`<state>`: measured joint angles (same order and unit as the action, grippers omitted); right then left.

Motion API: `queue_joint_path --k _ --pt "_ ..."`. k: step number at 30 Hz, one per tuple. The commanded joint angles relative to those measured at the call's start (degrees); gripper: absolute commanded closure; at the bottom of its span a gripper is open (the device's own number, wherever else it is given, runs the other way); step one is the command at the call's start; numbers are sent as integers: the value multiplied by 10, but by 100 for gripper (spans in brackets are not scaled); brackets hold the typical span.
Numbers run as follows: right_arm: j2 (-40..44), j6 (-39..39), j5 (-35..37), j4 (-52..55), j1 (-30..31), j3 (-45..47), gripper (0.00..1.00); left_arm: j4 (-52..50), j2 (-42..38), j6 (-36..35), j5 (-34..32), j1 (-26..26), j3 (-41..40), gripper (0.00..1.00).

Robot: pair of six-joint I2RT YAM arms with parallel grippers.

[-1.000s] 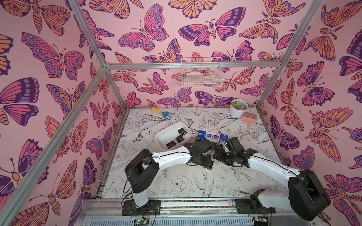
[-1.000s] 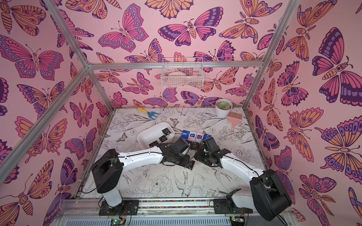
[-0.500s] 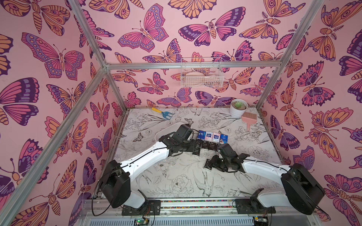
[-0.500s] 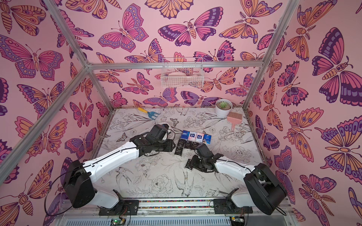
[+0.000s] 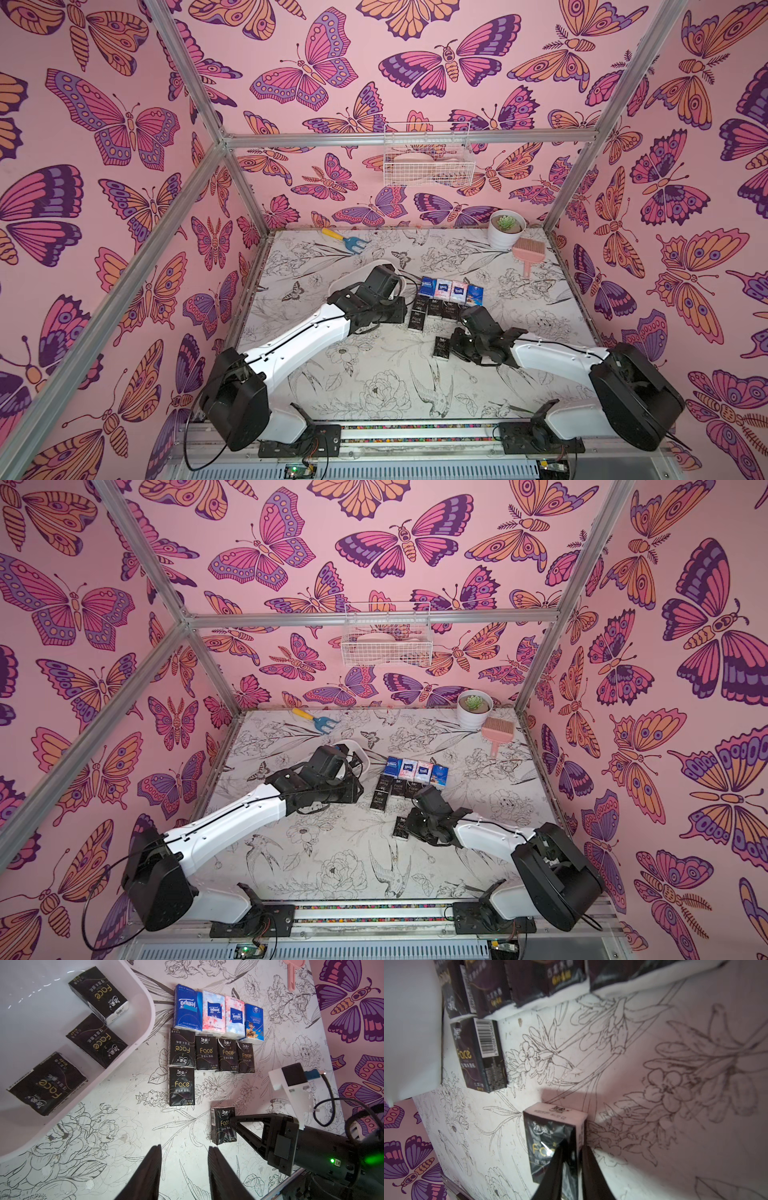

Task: Take the pocket tissues out of the storage box
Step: Move the pocket tissues to the center of the board.

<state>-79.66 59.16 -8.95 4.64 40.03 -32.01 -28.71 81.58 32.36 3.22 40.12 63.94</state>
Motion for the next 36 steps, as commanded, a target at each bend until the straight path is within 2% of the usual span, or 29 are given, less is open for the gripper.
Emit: queue_joint_path --k 1,10,17,23,30,34,36 --pt "-5 19 34 -10 4 -1 83 -11 -20 -8 -9 -7 -11 58" --pt "-39 45 40 -65 0 -6 87 -13 -28 -9 -10 -15 -19 58" --pt "-5 18 39 -27 1 -15 73 -13 -38 -8 -10 -18 -23 58" --pt "30 -32 46 28 6 -28 68 -13 -33 -6 -9 -18 -19 58" --pt "-27 -51 9 8 8 -42 62 -13 -29 -6 -8 -18 -19 58" --pt "-51 -50 3 -4 9 -44 62 -14 -34 -6 -10 -19 -22 58" --pt "-61 -52 0 -7 10 -46 66 -17 -35 -7 -13 -19 -22 58"
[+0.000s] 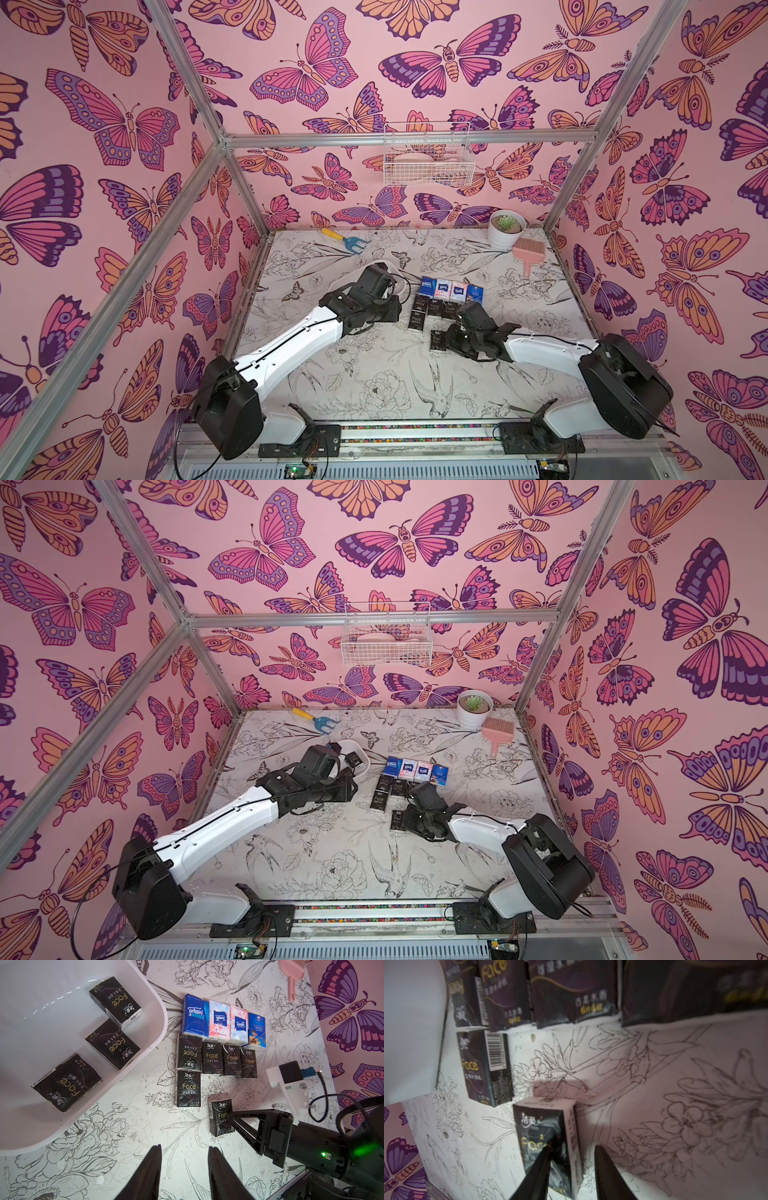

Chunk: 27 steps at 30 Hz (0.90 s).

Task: Take the pocket tissues out of the storage box
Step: Move the pocket tissues to the center of the board.

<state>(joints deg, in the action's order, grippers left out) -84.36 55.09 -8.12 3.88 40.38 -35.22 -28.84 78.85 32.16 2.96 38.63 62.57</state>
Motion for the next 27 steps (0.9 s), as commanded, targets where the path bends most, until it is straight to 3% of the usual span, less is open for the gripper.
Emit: queue_joint_path --k 1,11,18,27 --pt "-17 -9 -10 -2 7 -14 69 -16 -8 -5 -11 -5 -8 58" --pt "-12 84 13 -73 7 40 90 -19 -14 -4 -13 -5 -8 58" --pt "-1 129 62 -122 6 56 92 -23 -17 -5 -15 -6 -10 57" --pt "-42 106 42 -121 5 14 91 -24 -21 -5 -15 -8 -12 57"
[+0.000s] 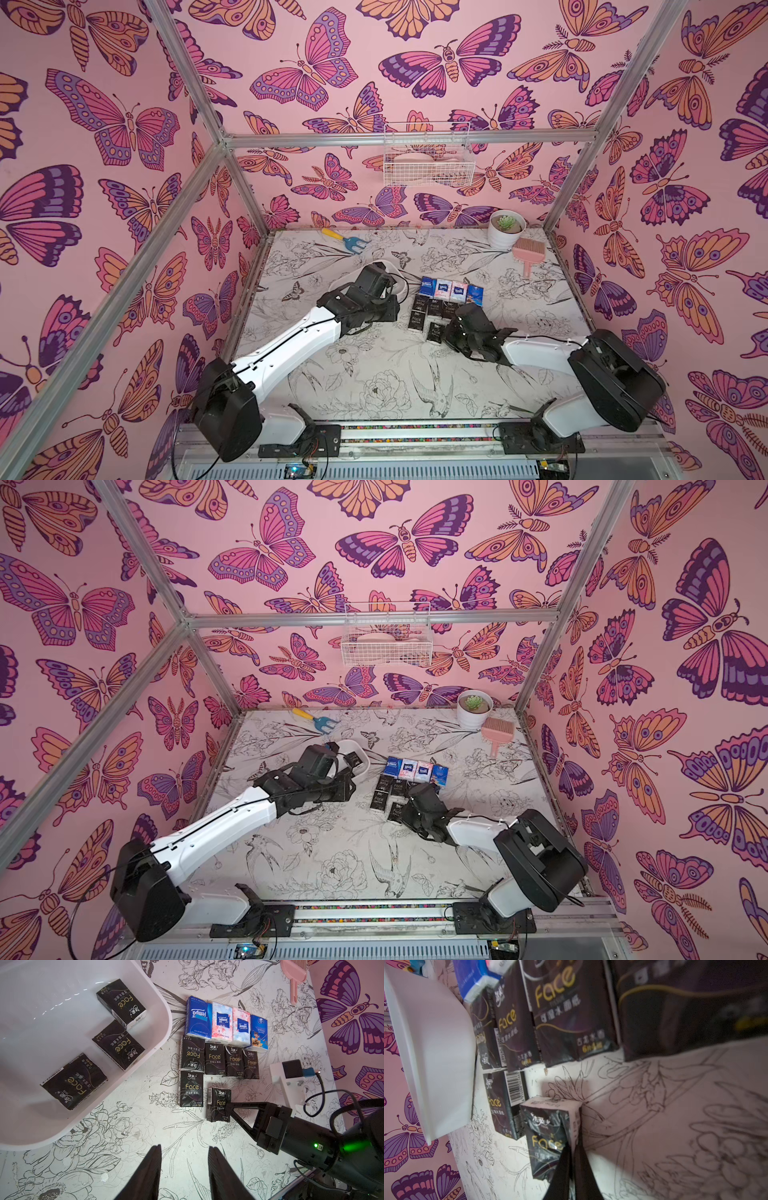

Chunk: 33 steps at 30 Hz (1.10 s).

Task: Take the pocket tissues out of the storage box
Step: Move the pocket tissues to the center of the board.

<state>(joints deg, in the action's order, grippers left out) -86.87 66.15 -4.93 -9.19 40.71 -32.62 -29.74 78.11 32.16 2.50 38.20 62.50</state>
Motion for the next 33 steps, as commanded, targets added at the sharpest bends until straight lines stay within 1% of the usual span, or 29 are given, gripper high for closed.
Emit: queue_joint_path --k 1,9,12,20,24,28,29,33 --pt "-19 -5 10 8 2 -14 91 -14 -16 -5 -11 -5 -13 57" --pt "-27 -18 12 16 2 -34 89 -16 -19 -5 -12 -6 -13 57" --pt "-47 -20 12 17 2 -39 89 -16 -19 -5 -13 -7 -13 57" --pt "-51 -24 13 19 2 -45 87 -16 -23 -4 -15 -8 -19 57" --pt "-45 -23 13 18 2 -42 81 -16 -28 -3 -16 -8 -23 57" --pt "-35 -24 19 12 2 -35 71 -16 -26 -5 -21 -12 -24 57" --pt "-15 -25 18 10 2 -33 69 -16 -24 -6 -21 -13 -24 57" --pt "13 -35 21 17 2 -31 62 -16 -10 -11 -26 -24 -17 57"
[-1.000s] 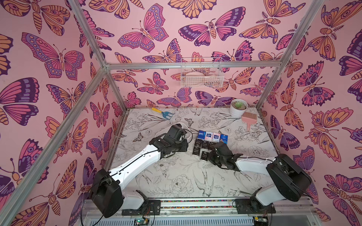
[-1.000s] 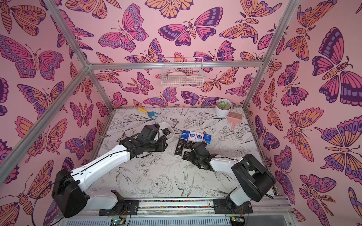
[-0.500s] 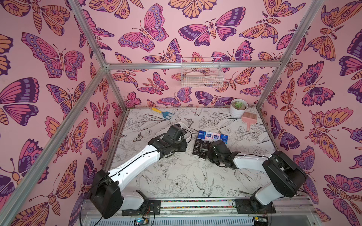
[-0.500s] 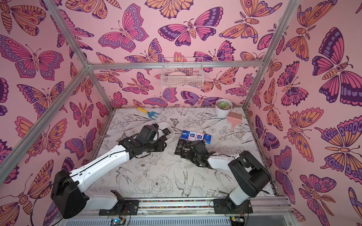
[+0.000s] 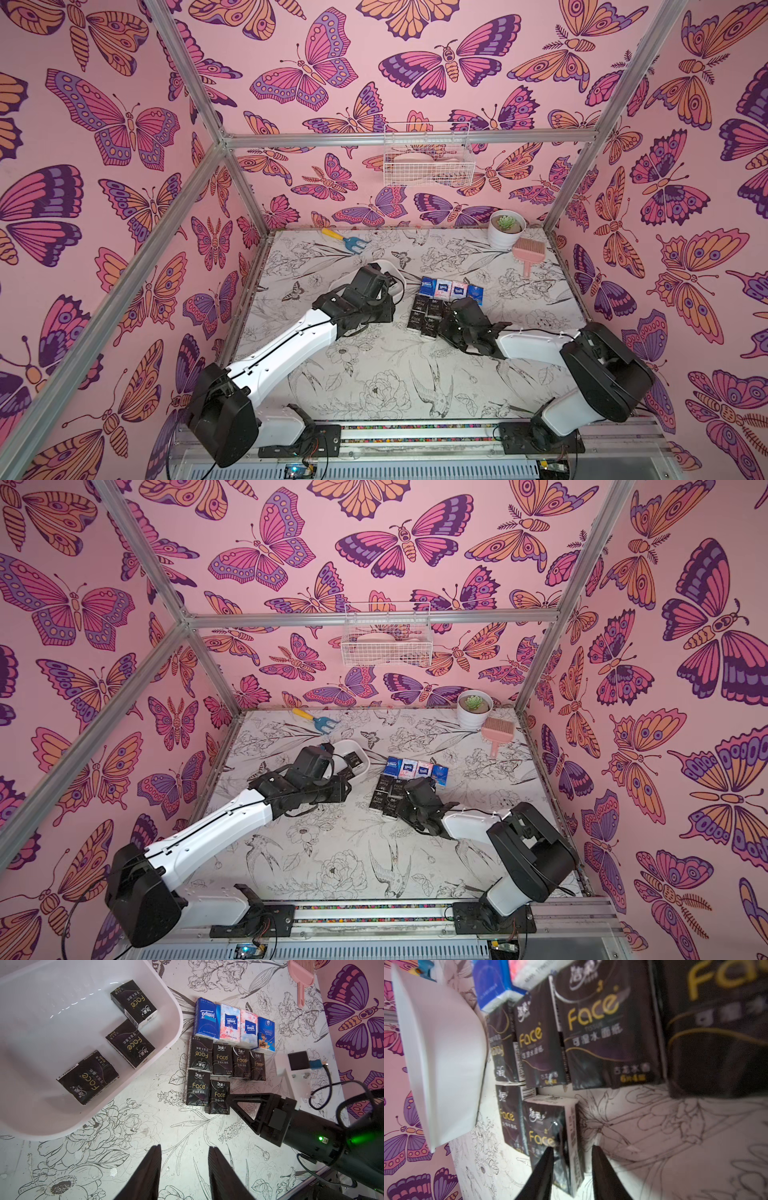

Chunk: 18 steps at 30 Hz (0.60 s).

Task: Take the pocket tissues out of the storage box
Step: Move the pocket tissues to the center of the board.

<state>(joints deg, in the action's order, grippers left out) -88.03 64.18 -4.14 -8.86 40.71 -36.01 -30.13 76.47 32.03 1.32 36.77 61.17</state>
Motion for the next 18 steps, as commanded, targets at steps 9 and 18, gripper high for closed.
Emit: queue_joint_path --k 9,18 --pt "60 -68 25 74 2 -22 56 -2 119 -8 -67 -61 59 57" --pt "47 -91 6 80 2 -35 53 93 309 3 -28 -130 141 56"
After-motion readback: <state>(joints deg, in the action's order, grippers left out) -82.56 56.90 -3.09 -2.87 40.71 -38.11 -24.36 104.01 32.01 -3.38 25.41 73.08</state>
